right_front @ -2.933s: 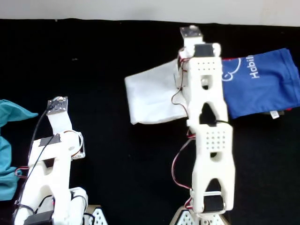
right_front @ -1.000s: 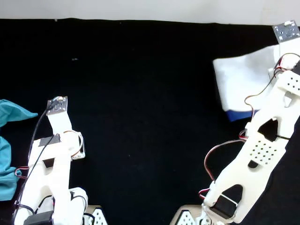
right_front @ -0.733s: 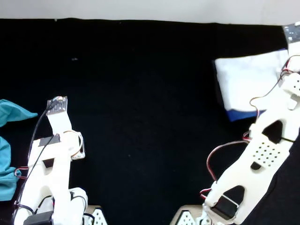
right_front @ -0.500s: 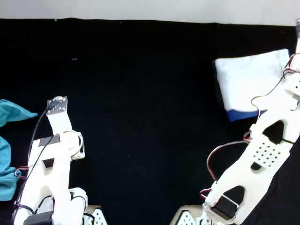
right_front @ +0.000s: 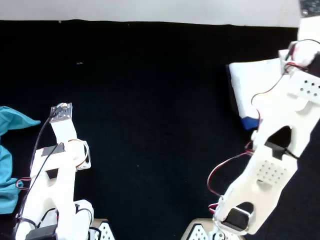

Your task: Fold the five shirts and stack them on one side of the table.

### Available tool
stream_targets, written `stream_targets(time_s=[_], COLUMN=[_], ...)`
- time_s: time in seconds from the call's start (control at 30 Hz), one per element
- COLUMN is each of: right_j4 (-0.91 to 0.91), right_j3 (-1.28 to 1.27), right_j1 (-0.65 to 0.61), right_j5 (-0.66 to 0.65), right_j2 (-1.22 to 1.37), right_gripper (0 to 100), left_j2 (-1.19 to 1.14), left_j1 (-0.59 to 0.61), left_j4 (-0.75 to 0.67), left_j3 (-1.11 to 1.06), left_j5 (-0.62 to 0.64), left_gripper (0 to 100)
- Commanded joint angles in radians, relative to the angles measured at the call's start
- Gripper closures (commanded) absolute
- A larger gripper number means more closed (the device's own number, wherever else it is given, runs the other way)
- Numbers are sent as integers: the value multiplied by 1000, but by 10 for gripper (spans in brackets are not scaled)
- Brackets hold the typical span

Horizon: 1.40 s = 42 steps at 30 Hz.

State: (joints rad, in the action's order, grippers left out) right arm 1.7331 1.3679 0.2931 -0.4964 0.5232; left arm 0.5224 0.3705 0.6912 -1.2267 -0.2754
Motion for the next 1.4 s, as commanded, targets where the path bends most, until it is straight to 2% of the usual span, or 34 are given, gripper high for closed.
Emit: stream_targets(time_s=[0.0, 0.2, 0.4, 0.53, 0.77, 0.93, 1.13, 1.37], right_j4=[33, 33, 27, -36, -478, -869, -1130, -1319], right_j3=[-5, -294, -849, -1251, -2018, -2404, -2598, -2735], right_j1=[-58, -199, -417, -483, -484, -433, -367, -366], right_j5=[77, 213, 241, 241, 238, 236, 236, 241], right_j2=[-143, -389, -766, -923, -1053, -1093, -1093, -1102], right_gripper=[774, 774, 774, 774, 775, 775, 775, 775], left_j2=[-2, -2, -2, -2, -2, -2, -2, -2], left_j1=[10, 10, 10, 10, 10, 10, 10, 10], left_j4=[-20, -20, -20, -20, -20, -20, -20, -20], left_j3=[-4, -4, -4, -4, -4, -4, -4, -4], left_j5=[-9, -9, -9, -9, -9, -9, -9, -9], left_gripper=[878, 878, 878, 878, 878, 878, 878, 878])
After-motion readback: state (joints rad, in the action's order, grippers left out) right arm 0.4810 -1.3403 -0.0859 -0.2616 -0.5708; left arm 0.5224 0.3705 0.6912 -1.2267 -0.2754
